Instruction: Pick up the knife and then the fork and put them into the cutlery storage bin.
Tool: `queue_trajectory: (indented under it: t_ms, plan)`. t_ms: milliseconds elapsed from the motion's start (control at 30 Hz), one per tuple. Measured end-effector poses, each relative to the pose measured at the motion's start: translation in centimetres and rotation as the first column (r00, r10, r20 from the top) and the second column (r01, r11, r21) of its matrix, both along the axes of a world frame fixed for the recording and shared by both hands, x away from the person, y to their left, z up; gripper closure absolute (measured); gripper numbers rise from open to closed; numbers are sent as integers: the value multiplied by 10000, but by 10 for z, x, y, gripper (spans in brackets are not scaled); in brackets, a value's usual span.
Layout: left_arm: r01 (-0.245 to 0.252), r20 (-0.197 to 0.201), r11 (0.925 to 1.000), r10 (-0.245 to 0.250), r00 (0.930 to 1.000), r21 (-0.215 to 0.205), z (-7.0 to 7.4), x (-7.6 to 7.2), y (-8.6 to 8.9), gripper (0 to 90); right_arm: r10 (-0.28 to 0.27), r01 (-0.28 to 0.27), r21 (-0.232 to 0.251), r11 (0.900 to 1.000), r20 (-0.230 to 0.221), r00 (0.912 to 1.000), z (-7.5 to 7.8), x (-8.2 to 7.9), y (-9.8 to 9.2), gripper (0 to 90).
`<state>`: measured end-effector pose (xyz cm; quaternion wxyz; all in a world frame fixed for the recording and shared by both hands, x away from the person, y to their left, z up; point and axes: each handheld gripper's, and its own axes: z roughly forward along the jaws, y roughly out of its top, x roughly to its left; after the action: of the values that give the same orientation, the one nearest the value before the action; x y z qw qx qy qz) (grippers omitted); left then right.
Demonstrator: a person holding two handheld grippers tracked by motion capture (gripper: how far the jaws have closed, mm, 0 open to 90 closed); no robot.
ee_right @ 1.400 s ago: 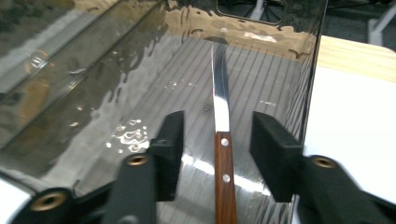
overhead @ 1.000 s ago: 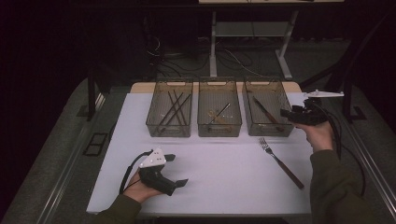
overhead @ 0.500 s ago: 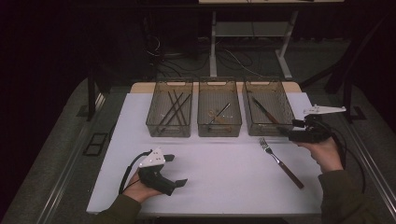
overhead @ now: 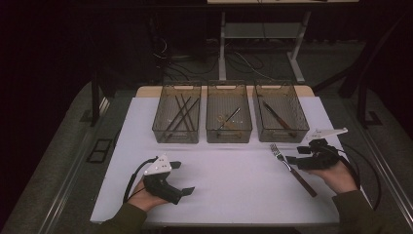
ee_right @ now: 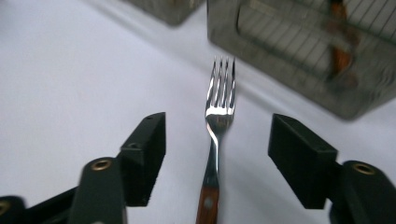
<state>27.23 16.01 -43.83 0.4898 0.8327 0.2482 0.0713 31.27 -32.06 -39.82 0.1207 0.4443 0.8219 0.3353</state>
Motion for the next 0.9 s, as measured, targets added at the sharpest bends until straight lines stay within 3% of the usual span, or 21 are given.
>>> queue_trajectory:
  t_ms: [400,900]
  plan:
    - [36,-3,10000,-36,10000,51,0,0,0,0,-66,1,-563,9984,-1155,9933,-20,-17,-7,531]
    - [62,-7,10000,-62,10000,29,0,0,-1,0,-65,-133,-1226,9924,-1597,9871,-35,-14,1,685]
